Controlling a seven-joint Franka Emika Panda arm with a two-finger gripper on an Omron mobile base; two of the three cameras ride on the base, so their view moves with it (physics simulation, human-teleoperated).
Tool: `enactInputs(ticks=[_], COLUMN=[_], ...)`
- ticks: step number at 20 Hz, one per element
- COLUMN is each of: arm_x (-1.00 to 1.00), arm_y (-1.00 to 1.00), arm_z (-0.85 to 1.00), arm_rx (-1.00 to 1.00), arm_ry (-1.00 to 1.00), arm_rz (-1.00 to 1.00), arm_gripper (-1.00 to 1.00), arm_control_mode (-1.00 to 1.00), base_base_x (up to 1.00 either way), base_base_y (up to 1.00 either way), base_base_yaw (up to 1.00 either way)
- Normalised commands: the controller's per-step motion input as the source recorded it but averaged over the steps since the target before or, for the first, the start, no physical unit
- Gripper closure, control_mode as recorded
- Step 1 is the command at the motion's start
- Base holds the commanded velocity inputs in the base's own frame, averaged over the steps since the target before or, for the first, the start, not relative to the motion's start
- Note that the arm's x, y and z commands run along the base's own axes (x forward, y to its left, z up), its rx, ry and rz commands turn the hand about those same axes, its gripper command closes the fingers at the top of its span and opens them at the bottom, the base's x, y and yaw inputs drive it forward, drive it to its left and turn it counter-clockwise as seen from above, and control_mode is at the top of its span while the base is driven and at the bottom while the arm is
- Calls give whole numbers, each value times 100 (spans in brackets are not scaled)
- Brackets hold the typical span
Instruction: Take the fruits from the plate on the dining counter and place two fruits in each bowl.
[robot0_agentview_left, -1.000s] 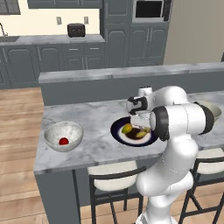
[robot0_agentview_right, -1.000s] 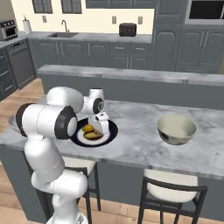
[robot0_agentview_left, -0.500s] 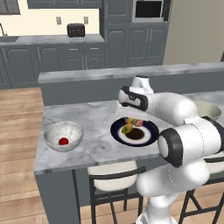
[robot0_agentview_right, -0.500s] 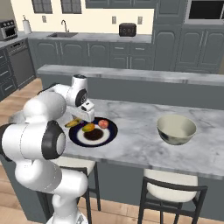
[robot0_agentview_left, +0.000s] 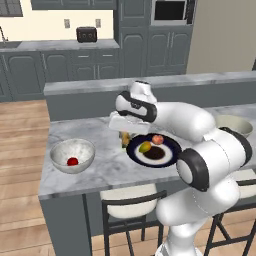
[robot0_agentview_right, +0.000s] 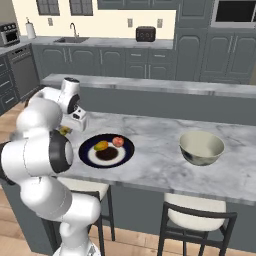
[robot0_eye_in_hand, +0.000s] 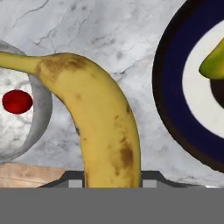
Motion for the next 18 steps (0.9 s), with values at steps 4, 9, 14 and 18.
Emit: enactInputs(ticks=[4, 9, 14, 18], arm_x=[0, 13, 43, 39], arm_y=[100, 100, 96, 37], arm_z=[2, 1, -3, -25], arm_rx=[-7, -15, -20, -6], arm_ry=[-1, -1, 6, 0], arm_rz=[0, -1, -8, -1], arm_gripper=[100, 100, 100, 100], arm_control_mode=[-100, -100, -100, -100], base_base_x=[0, 0, 0, 0], base_base_y=[0, 0, 0, 0], base_base_yaw=[0, 0, 0, 0])
